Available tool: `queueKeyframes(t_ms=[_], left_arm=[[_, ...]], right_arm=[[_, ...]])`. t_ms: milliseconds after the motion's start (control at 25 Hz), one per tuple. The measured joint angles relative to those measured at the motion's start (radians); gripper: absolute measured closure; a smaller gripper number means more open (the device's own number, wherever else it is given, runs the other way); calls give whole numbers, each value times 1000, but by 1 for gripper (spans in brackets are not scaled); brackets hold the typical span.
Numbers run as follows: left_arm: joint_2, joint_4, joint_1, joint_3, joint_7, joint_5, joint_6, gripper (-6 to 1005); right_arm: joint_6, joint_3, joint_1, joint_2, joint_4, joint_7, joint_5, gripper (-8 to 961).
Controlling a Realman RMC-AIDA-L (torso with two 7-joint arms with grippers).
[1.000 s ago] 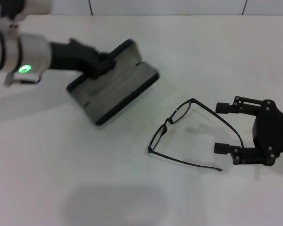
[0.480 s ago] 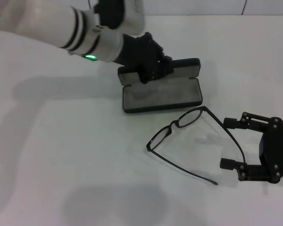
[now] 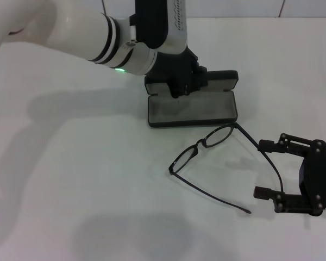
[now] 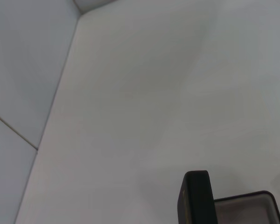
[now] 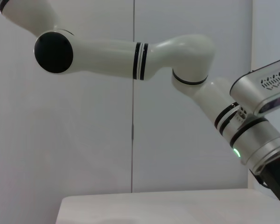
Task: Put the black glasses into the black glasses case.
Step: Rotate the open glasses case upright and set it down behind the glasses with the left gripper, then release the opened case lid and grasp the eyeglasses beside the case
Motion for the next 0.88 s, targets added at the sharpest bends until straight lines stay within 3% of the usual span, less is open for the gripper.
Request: queueKeyframes(t_ms=[480, 600, 720, 760, 880], left_arm=[[3, 18, 27, -14, -14, -148, 73, 665], [5, 34, 74, -72, 14, -327, 108, 566], [6, 33, 133, -155, 44, -491, 150, 423], [8, 0, 190, -240, 60, -614, 203, 419], [8, -82, 266, -324, 80, -743, 270, 408]], right_arm=[[10, 19, 12, -1, -6, 1, 5, 173], [14, 123, 11, 16, -6, 2, 6, 173], [19, 297, 17, 50, -24, 12, 1, 173], [27, 323, 20, 54, -48, 23, -16, 173], [100, 344, 50, 49, -213, 129, -149, 174]])
